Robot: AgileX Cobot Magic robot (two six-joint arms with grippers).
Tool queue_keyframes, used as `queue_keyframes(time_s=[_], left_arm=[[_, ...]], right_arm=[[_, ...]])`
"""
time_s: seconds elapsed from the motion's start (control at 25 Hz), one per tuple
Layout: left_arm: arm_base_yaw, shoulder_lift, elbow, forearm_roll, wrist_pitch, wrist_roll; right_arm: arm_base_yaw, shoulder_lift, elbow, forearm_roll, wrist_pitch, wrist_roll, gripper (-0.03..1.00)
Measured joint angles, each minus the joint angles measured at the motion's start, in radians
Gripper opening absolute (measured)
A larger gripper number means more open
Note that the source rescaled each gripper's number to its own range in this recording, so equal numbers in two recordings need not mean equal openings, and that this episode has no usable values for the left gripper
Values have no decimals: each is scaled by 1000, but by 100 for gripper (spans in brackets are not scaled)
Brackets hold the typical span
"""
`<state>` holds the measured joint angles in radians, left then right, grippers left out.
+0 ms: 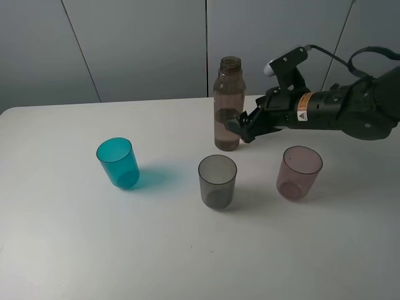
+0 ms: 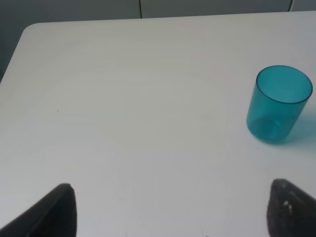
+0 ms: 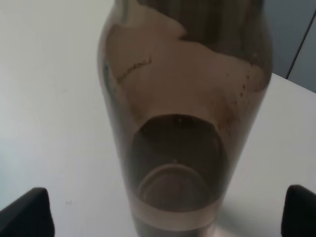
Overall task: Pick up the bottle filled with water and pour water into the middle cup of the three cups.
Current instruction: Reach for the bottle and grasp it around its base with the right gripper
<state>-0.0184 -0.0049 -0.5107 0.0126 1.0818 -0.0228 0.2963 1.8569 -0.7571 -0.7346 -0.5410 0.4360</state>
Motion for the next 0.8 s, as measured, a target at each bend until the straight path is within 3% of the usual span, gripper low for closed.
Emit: queue_keyframes(time_s=[0.48,0.8], left_arm=[[0,0,0,0,0,0],[0,0,0,0,0,0]], right_arm=[[0,99,-97,0,-12,-2,100],[0,155,-125,15,-121,-7,100]])
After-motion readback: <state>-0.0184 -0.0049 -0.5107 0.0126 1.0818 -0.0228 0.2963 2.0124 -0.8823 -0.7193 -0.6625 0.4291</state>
